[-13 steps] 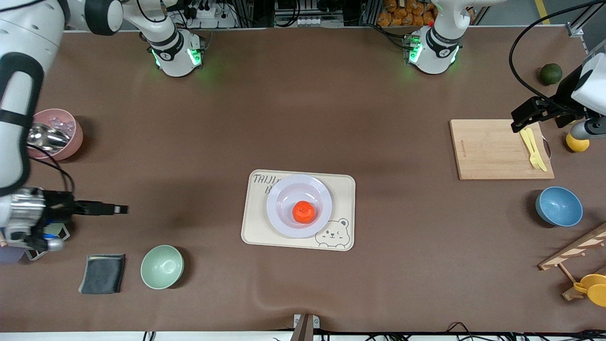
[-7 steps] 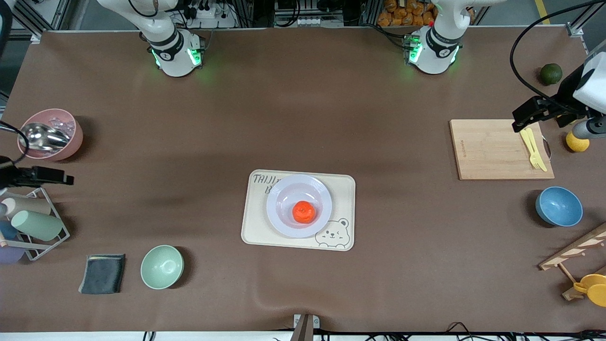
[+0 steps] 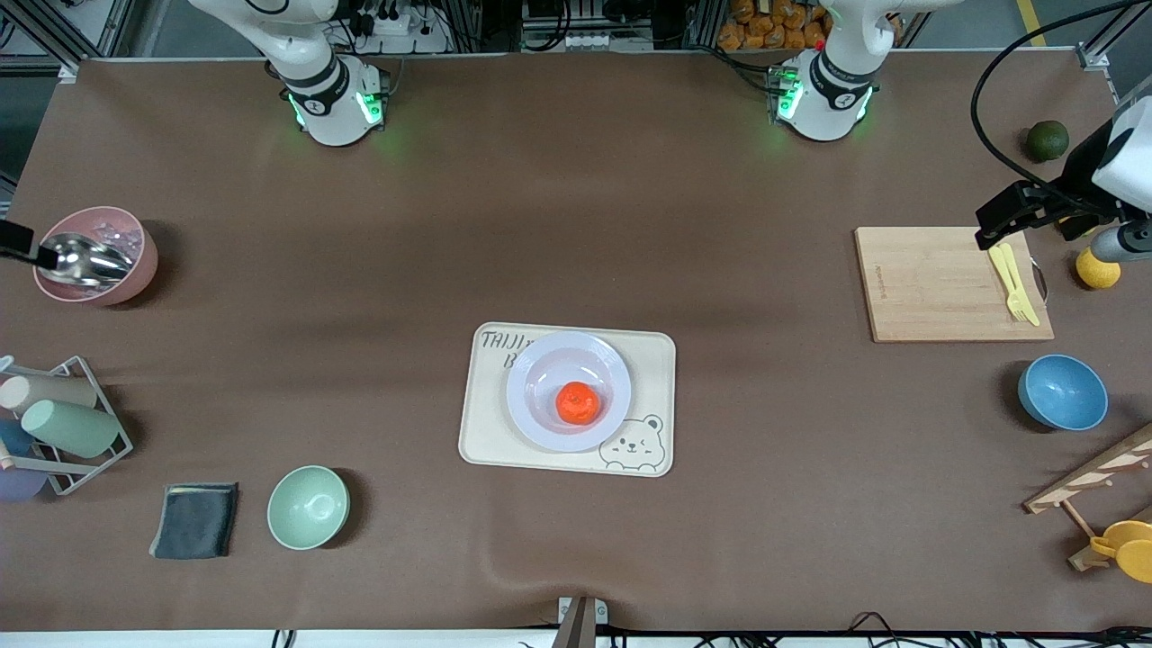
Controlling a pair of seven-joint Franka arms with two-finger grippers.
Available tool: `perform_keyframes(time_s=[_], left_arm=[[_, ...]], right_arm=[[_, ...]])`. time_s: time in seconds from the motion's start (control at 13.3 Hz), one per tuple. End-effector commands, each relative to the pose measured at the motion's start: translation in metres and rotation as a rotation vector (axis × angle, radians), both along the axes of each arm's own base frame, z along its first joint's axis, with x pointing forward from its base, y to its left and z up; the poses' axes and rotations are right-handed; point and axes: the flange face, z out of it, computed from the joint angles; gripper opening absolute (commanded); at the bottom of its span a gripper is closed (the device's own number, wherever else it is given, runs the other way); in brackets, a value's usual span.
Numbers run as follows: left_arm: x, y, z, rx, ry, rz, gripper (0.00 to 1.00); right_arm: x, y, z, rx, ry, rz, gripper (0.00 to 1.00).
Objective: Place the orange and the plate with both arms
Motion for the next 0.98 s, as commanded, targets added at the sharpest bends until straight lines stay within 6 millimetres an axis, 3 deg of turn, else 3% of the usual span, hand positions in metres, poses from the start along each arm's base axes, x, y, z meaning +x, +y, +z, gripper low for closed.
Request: perform_keyframes(time_s=[0.0, 0.23, 0.3, 0.45, 0.6, 0.9], left_arm=[[-0.007, 0.002, 0.008, -0.02, 0.001, -0.018, 1.0], [-0.007, 0.016, 0.009, -0.021, -0.001, 0.001, 1.0], [-0.007, 0.017, 0.01, -0.022, -0.001, -0.024, 1.0], [-0.007, 0.021, 0.01, -0.046, 0.0, -0.024, 1.0], [-0.007, 0.023, 0.01, -0.052, 0.0, -0.02, 1.0], [-0.014, 0.023, 0.018, -0.061, -0.015, -0.02, 1.0]], right_arm=[[-0.002, 0.002, 0.002, 0.042, -0.07, -0.039, 1.0], [-0.011, 0.027, 0.006, 0.036, -0.081, -0.11, 1.0], [-0.009, 0.038, 0.0, 0.037, -0.064, -0.118, 1.0], [-0.004, 0.052, -0.034, 0.032, -0.038, -0.1, 1.0], [-0.009, 0.081, -0.051, -0.055, -0.08, -0.043, 1.0], [-0.007, 0.074, -0.064, -0.072, -0.079, -0.04, 1.0]])
